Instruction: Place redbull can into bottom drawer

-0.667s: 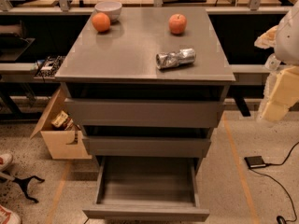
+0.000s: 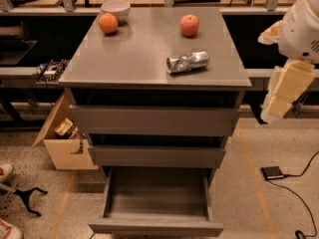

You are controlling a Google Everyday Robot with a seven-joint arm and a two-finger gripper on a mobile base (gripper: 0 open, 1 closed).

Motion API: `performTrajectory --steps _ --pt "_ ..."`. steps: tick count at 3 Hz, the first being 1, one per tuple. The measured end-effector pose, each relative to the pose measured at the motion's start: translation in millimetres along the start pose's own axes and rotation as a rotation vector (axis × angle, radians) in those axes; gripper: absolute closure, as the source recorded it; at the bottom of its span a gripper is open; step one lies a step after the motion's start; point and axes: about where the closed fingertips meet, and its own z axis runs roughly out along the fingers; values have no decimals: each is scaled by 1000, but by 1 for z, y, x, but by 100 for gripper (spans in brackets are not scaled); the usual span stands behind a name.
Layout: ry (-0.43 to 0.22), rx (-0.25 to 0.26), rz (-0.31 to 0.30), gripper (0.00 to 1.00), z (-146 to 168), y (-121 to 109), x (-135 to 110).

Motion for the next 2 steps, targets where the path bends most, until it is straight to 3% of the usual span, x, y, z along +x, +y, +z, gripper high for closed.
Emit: performTrajectory --steps 2 --pt "-96 -28 -70 0 47 -70 -41"
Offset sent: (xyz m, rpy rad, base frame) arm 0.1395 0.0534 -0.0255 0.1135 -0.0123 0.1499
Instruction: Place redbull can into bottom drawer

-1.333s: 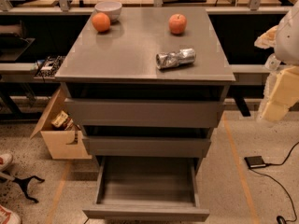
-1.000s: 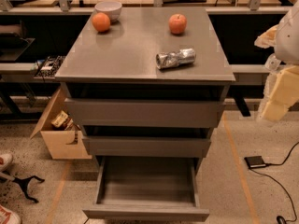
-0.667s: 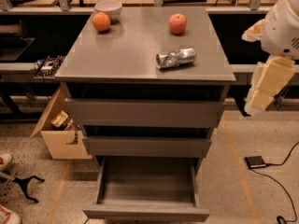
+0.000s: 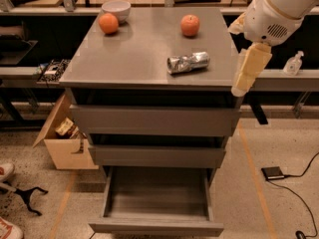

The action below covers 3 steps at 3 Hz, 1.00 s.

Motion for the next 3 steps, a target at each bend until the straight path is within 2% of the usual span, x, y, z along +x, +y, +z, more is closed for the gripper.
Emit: performTrajectory --steps 1,3 --pt "-43 7 -41 0 33 -41 -31" --pt "41 31 -118 0 70 -82 -51"
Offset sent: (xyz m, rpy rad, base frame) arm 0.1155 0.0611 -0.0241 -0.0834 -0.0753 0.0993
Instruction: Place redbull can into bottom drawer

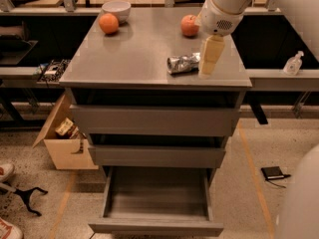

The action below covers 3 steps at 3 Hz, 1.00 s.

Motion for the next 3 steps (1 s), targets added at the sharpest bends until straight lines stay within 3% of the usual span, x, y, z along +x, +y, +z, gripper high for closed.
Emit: performTrajectory --steps 3 --pt "120 -6 -31 0 28 -24 12"
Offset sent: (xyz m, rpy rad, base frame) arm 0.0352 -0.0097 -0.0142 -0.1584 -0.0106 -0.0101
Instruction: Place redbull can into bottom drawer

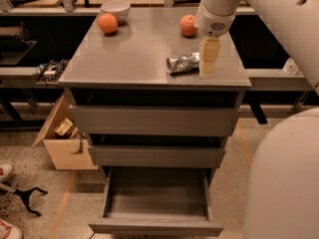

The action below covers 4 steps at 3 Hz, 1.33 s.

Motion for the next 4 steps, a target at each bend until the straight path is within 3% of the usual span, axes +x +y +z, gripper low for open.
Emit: performTrajectory --steps 4 --pt "50 -77 -2 0 40 -12 -5"
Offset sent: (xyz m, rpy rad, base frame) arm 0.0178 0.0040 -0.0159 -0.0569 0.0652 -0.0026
